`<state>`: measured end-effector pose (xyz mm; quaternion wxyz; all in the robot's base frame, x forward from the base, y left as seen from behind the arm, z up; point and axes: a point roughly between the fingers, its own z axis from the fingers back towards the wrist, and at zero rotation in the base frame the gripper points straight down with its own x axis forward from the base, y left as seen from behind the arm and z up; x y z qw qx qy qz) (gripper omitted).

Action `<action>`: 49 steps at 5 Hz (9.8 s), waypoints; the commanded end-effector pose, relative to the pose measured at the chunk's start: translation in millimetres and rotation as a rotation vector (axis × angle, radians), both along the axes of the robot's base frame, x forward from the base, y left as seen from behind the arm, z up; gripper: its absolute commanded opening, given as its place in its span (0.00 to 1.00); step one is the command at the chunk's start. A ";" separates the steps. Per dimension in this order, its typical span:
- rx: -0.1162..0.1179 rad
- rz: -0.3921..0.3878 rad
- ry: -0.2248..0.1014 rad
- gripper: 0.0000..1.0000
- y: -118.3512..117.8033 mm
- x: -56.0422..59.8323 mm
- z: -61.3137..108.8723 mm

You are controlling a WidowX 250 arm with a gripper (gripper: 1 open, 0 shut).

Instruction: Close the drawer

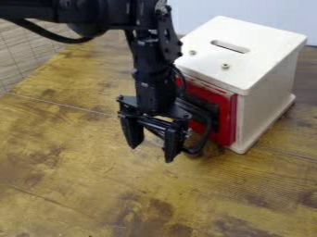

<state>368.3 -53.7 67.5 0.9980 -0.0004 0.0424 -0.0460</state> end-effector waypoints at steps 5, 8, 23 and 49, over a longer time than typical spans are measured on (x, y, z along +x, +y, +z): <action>0.009 0.035 -0.115 1.00 -3.3 13.0 18.5; 0.025 0.039 -0.124 1.00 -3.7 5.7 21.1; 0.054 0.044 -0.207 1.00 5.2 5.7 37.9; 0.056 0.077 -0.338 1.00 13.1 4.8 45.7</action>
